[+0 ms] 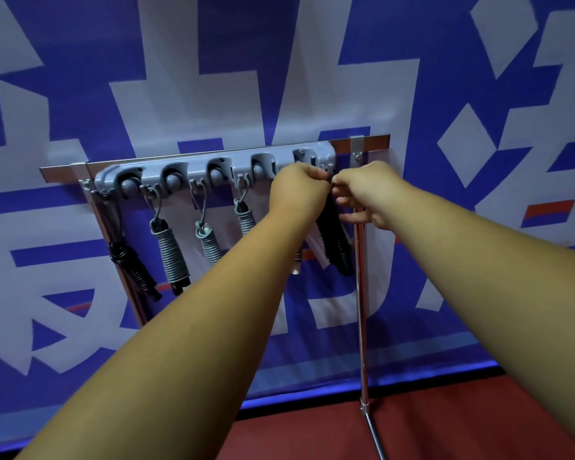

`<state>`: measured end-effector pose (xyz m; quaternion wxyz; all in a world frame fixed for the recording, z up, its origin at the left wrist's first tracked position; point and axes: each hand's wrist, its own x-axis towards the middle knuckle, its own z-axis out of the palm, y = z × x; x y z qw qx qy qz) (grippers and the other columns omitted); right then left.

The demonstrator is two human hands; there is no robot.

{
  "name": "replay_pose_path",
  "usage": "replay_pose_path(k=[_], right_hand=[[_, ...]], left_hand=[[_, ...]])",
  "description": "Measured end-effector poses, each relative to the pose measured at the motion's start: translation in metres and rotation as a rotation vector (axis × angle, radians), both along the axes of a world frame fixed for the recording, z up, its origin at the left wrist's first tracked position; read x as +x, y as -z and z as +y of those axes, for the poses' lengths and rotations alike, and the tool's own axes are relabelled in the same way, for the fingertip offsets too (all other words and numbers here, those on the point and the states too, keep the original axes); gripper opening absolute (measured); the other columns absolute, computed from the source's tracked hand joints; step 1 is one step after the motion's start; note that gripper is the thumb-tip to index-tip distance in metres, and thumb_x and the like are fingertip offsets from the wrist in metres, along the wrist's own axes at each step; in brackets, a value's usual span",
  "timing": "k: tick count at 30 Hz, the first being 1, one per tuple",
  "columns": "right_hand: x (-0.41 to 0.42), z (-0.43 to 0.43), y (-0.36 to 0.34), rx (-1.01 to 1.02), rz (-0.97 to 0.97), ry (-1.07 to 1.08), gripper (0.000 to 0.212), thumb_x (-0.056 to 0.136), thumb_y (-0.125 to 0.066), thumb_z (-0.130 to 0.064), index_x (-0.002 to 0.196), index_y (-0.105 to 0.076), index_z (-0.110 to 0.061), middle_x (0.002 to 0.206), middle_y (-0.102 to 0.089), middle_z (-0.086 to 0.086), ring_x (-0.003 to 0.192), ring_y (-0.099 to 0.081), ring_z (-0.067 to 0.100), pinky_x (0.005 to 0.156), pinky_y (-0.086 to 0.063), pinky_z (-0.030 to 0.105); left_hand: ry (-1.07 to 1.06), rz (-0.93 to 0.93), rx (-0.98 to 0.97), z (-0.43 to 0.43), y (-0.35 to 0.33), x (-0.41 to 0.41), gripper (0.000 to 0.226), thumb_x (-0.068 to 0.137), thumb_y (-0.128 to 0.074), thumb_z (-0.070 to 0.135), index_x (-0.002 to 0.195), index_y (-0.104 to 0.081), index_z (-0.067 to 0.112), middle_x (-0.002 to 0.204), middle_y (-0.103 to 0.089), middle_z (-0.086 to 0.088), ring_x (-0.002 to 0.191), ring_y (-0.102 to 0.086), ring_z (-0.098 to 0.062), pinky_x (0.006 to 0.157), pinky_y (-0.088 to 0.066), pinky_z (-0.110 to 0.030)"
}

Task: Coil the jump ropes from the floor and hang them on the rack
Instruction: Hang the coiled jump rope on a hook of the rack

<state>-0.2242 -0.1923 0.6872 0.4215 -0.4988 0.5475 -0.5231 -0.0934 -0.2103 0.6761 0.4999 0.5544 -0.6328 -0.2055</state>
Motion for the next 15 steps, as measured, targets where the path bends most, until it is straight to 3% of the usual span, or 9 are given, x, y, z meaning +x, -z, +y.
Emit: replay_pose_path(k=[6, 10, 12, 15], right_hand=[[0.005, -0.001, 0.007, -0.022, 0.025, 0.039, 0.010, 0.103, -0.059, -0.012, 0.103, -0.069, -0.011, 0.084, -0.069, 0.003, 0.068, -0.060, 0.014, 0.059, -0.059, 0.028], [0.006, 0.004, 0.005, -0.022, 0.084, 0.078, 0.012, 0.099, -0.059, -0.006, 0.098, -0.070, -0.009, 0.095, -0.074, 0.009, 0.077, -0.068, 0.019, 0.077, -0.066, 0.038], [0.008, 0.013, 0.004, -0.020, 0.102, 0.088, 0.012, 0.099, -0.058, -0.005, 0.096, -0.067, -0.012, 0.098, -0.075, 0.008, 0.079, -0.067, 0.019, 0.083, -0.065, 0.039], [0.011, 0.030, 0.003, -0.009, 0.115, 0.073, 0.011, 0.100, -0.057, -0.007, 0.102, -0.068, -0.011, 0.091, -0.072, 0.005, 0.074, -0.059, 0.019, 0.070, -0.057, 0.036]], left_hand=[[0.045, 0.006, 0.024, 0.010, 0.005, 0.000, 0.032, 0.086, -0.062, 0.015, 0.112, -0.077, 0.027, 0.107, -0.077, 0.005, 0.099, -0.073, -0.018, 0.090, -0.062, -0.042], [0.072, -0.079, 0.058, 0.023, 0.003, 0.003, 0.039, 0.084, -0.060, 0.019, 0.121, -0.073, 0.024, 0.116, -0.075, 0.001, 0.105, -0.071, -0.021, 0.095, -0.060, -0.043], [0.073, -0.108, 0.064, 0.029, 0.003, 0.007, 0.039, 0.084, -0.060, 0.022, 0.120, -0.073, 0.025, 0.115, -0.075, 0.003, 0.104, -0.071, -0.020, 0.095, -0.059, -0.041], [0.101, -0.059, 0.107, 0.041, 0.004, 0.017, 0.032, 0.080, -0.061, 0.025, 0.108, -0.076, 0.026, 0.100, -0.078, 0.000, 0.092, -0.075, -0.022, 0.087, -0.063, -0.043]])
